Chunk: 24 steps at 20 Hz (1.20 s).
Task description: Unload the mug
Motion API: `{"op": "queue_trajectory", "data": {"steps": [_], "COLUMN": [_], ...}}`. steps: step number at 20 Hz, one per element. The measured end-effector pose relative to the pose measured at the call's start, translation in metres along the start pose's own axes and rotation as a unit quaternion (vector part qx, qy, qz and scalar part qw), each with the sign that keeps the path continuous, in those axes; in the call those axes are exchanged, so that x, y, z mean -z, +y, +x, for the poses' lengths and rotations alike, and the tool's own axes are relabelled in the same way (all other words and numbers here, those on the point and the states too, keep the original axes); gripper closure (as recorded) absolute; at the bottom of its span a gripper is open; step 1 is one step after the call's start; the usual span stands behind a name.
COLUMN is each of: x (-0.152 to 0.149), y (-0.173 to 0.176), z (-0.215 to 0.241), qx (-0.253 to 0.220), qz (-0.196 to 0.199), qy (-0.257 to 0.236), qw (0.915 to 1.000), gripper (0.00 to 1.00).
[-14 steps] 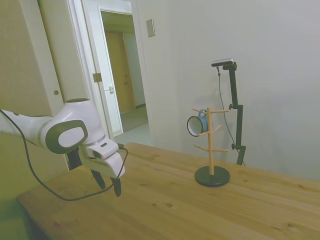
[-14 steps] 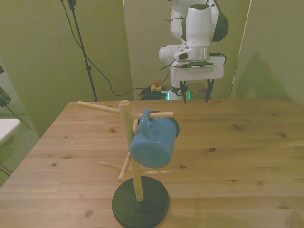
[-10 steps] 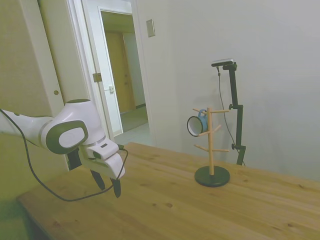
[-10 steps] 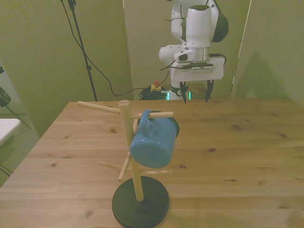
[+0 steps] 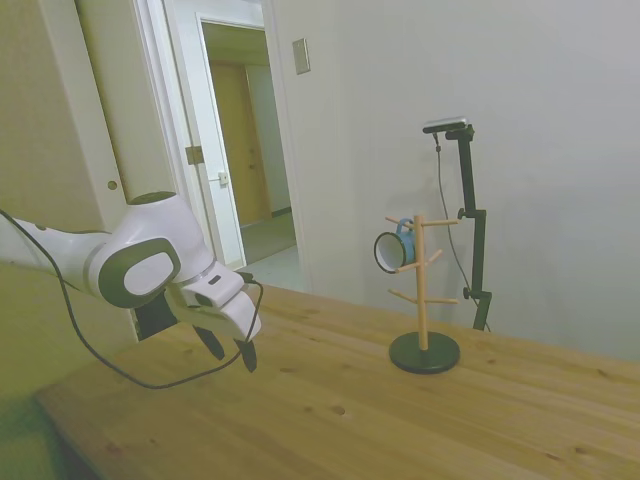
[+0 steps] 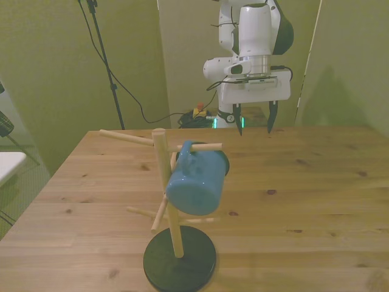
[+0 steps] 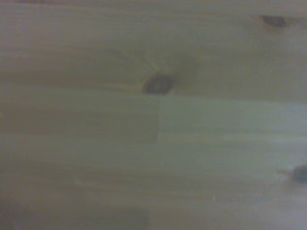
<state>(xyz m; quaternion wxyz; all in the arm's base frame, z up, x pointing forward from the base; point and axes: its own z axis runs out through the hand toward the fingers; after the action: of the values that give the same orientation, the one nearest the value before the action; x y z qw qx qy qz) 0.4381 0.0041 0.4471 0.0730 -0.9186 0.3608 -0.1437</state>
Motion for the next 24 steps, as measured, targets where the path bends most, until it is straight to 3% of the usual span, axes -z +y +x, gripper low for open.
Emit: {"op": "queue_trajectory", "data": {"steps": [6,12,24], "x": [0.005,0.009,0.016], "y": [-0.019,-0.030,-0.070], "z": [0.041,0.078,0.165], "qx": [-0.003,-0.017,-0.023], "qz": [0.079,0.144,0.203], "qy": [0.060,0.126,0.203], "qw": [0.9951,0.9814,0.9576], "gripper": [0.00,0.00,0.00]}}
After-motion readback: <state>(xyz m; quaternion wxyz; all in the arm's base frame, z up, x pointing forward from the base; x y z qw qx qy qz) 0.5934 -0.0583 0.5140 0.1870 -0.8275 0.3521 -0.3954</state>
